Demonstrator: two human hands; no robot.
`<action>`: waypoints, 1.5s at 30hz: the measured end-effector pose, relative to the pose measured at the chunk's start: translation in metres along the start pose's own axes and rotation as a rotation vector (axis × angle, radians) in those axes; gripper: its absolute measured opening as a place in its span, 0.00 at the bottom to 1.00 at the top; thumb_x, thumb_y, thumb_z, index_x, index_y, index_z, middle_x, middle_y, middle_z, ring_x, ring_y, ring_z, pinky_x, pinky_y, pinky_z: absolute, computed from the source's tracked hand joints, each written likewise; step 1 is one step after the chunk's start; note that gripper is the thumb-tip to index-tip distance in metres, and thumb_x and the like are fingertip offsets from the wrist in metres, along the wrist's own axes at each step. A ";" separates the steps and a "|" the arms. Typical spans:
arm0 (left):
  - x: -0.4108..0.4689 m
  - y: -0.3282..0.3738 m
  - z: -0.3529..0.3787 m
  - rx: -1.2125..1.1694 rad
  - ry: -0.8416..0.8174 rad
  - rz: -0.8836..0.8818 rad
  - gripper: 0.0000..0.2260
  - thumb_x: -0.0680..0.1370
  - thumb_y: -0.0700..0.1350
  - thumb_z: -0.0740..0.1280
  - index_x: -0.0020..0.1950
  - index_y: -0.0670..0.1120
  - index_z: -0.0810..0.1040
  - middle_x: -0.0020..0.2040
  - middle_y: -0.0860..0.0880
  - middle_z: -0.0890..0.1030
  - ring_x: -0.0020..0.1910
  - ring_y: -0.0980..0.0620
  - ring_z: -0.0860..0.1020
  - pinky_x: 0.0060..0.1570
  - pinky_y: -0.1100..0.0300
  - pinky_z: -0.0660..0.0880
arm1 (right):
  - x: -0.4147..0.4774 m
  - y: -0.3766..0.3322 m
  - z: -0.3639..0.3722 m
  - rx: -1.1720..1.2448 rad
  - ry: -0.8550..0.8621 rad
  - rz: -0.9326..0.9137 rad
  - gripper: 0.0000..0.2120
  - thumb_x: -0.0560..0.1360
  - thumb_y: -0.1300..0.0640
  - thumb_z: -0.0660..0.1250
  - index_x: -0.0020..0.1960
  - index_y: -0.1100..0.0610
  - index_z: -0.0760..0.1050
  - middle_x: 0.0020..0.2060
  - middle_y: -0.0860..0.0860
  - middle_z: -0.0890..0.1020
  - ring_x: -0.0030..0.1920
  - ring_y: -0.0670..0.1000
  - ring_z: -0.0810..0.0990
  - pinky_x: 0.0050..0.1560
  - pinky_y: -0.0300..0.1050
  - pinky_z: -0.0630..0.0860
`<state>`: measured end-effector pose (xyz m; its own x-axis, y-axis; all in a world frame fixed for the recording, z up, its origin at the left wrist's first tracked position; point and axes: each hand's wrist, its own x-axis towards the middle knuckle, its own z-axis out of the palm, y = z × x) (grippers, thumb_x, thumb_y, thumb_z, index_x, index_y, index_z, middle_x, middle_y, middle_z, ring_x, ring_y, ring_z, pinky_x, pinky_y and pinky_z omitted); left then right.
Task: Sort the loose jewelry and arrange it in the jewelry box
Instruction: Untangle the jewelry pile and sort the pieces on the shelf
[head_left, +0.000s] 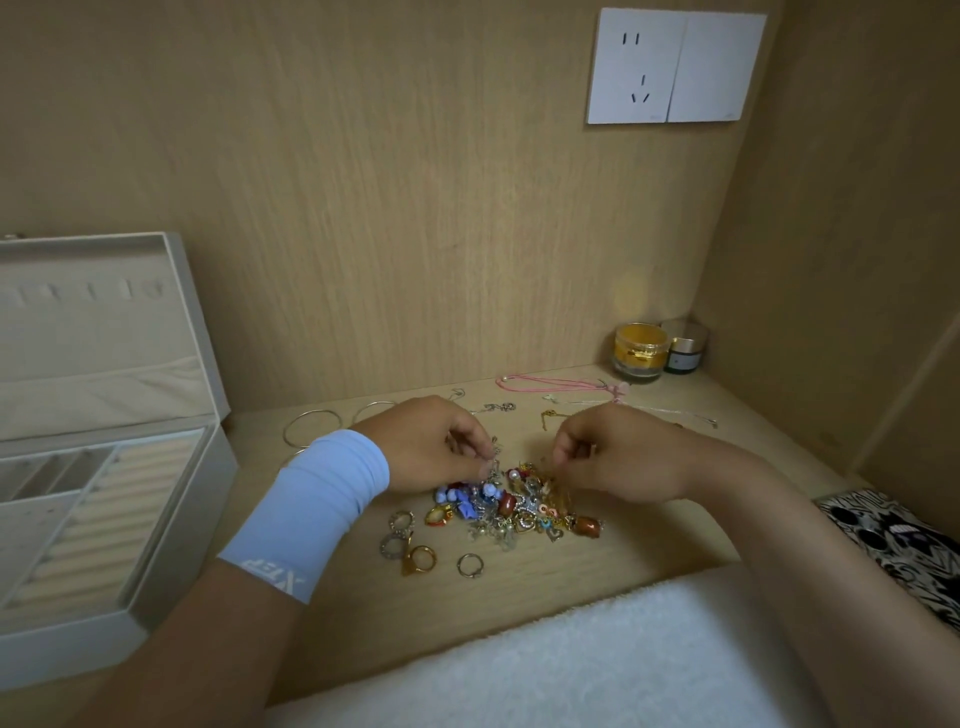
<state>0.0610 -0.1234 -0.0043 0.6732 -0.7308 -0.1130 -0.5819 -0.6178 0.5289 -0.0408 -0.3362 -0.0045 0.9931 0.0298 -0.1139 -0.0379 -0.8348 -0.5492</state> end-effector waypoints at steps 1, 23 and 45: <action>0.000 0.000 -0.001 -0.047 0.049 0.022 0.07 0.76 0.48 0.72 0.53 0.56 0.83 0.47 0.59 0.81 0.44 0.63 0.77 0.46 0.68 0.71 | 0.000 -0.001 -0.001 0.086 0.042 -0.012 0.05 0.76 0.58 0.69 0.42 0.52 0.81 0.34 0.42 0.81 0.35 0.38 0.77 0.38 0.33 0.70; -0.014 0.020 -0.033 -0.617 0.181 0.140 0.04 0.79 0.39 0.66 0.48 0.44 0.81 0.34 0.52 0.81 0.37 0.56 0.78 0.45 0.62 0.77 | 0.019 -0.050 -0.021 0.842 0.190 -0.172 0.07 0.84 0.58 0.59 0.47 0.56 0.71 0.30 0.51 0.74 0.30 0.53 0.75 0.39 0.51 0.75; -0.022 0.047 -0.038 -0.770 0.199 0.178 0.05 0.81 0.42 0.64 0.46 0.45 0.77 0.27 0.56 0.68 0.26 0.57 0.63 0.23 0.66 0.58 | 0.013 -0.014 -0.004 0.433 0.066 -0.166 0.02 0.75 0.60 0.73 0.44 0.55 0.85 0.38 0.48 0.86 0.39 0.40 0.81 0.45 0.35 0.77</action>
<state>0.0363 -0.1248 0.0550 0.7110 -0.6890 0.1406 -0.2599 -0.0717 0.9630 -0.0269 -0.3262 0.0045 0.9940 0.0968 0.0505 0.0934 -0.5150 -0.8521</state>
